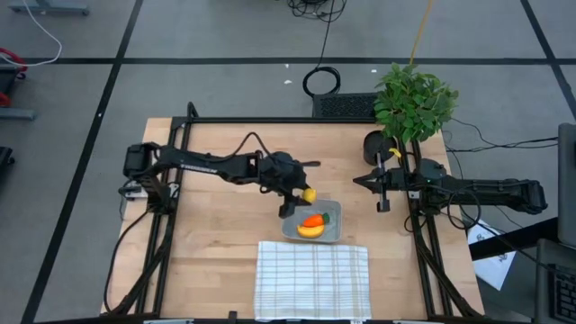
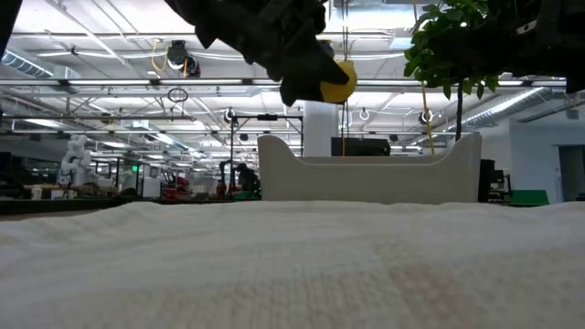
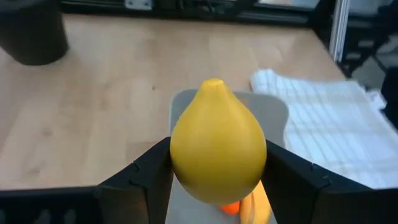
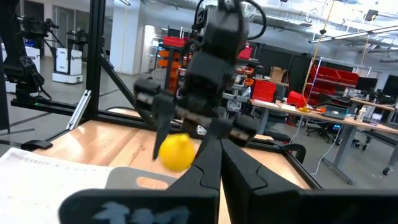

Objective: Pick and placing Produce into tupperware
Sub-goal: Put the yellow lemon into the gray bin

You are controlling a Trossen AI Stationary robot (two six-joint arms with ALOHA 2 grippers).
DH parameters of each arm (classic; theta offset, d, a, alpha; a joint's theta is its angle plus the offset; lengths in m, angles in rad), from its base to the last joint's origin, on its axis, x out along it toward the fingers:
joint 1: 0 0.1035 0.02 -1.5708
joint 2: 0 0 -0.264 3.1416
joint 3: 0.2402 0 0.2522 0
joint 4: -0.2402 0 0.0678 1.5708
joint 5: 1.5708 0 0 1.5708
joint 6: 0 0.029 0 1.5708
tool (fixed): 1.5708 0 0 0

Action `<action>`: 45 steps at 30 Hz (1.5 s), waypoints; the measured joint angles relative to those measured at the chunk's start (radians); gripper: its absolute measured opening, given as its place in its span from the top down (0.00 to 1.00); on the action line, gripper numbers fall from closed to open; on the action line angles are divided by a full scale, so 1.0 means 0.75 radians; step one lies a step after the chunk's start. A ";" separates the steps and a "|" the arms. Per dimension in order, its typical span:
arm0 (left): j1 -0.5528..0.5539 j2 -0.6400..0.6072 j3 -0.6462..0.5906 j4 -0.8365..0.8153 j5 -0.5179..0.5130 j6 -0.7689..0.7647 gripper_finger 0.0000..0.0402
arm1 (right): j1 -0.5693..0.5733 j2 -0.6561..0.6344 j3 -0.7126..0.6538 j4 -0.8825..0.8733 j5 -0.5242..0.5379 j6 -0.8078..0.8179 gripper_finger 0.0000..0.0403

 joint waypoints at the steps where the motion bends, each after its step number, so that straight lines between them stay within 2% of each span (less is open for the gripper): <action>1: -0.005 0.013 0.000 -0.002 0.000 0.020 0.48 | 0.000 0.000 0.000 0.000 0.000 0.000 1.00; 12: -0.077 0.130 0.000 -0.004 -0.005 0.163 0.48 | 0.000 0.003 0.000 0.000 0.000 0.000 1.00; 16: -0.095 0.138 0.000 -0.022 -0.018 0.143 0.48 | 0.000 0.003 0.000 0.001 0.000 0.000 1.00; 21: -0.100 0.129 0.006 -0.062 -0.181 -0.011 0.48 | 0.000 0.003 0.000 0.002 0.000 0.004 1.00; 26: -0.100 0.145 0.184 -0.441 -0.362 -0.102 0.48 | 0.000 0.004 0.000 0.002 0.000 0.005 1.00; 29: -0.100 0.163 0.279 -0.594 -0.356 -0.092 0.48 | 0.000 0.007 0.000 0.002 0.000 0.005 1.00; 35: -0.115 0.159 0.407 -0.696 -0.301 -0.063 0.48 | 0.000 0.011 0.000 0.002 0.000 0.005 1.00; 45: -0.161 0.217 0.428 -0.710 -0.266 0.001 0.48 | 0.000 0.011 0.000 0.002 0.000 0.005 1.00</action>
